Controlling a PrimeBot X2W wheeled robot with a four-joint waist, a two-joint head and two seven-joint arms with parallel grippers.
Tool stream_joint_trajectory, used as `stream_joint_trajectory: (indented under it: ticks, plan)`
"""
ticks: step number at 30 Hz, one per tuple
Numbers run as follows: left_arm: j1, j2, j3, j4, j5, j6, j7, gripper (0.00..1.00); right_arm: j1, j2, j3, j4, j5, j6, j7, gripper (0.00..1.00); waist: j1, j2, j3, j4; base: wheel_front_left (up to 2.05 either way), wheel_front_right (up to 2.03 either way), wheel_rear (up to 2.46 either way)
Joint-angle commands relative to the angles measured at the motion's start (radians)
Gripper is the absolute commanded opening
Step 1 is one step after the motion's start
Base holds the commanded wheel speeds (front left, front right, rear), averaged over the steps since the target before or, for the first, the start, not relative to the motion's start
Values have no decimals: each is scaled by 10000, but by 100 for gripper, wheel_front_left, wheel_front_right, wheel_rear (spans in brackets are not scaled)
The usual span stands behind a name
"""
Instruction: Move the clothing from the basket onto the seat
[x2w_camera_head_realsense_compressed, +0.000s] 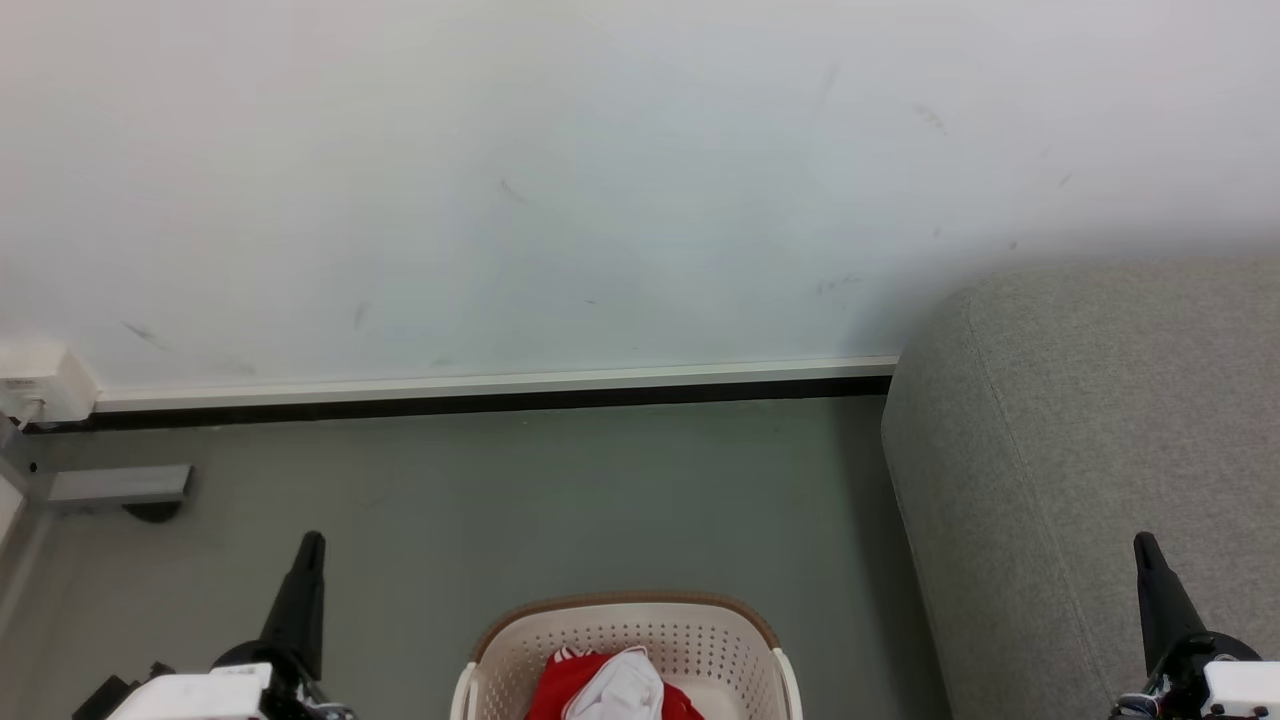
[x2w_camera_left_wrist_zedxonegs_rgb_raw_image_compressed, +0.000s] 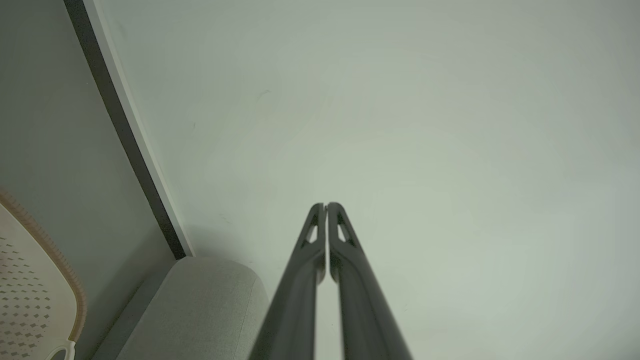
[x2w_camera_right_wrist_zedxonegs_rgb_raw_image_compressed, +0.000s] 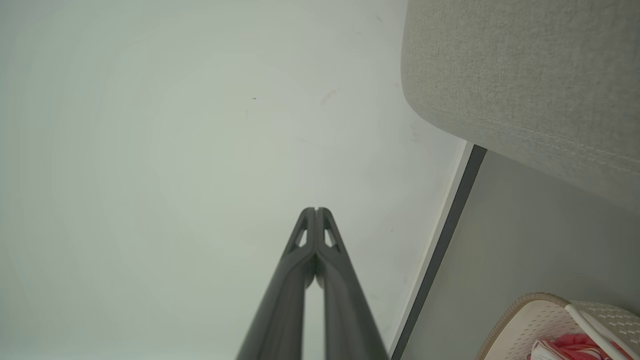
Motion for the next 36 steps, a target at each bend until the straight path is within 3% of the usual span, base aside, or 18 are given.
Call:
stream_joint_trajectory:
  ticks: [1,36]
  plan:
    - [-80,68,15,-40,-147,-50,33,0,-138,-74,-37,-54,21,-23,20,0,0,-1,0,0,0,0,0]
    - [-80,68,15,-40,-147,-51,33,0,-138,-75,-37,-54,20,-23,20,0,0,-1,0,0,0,0,0]
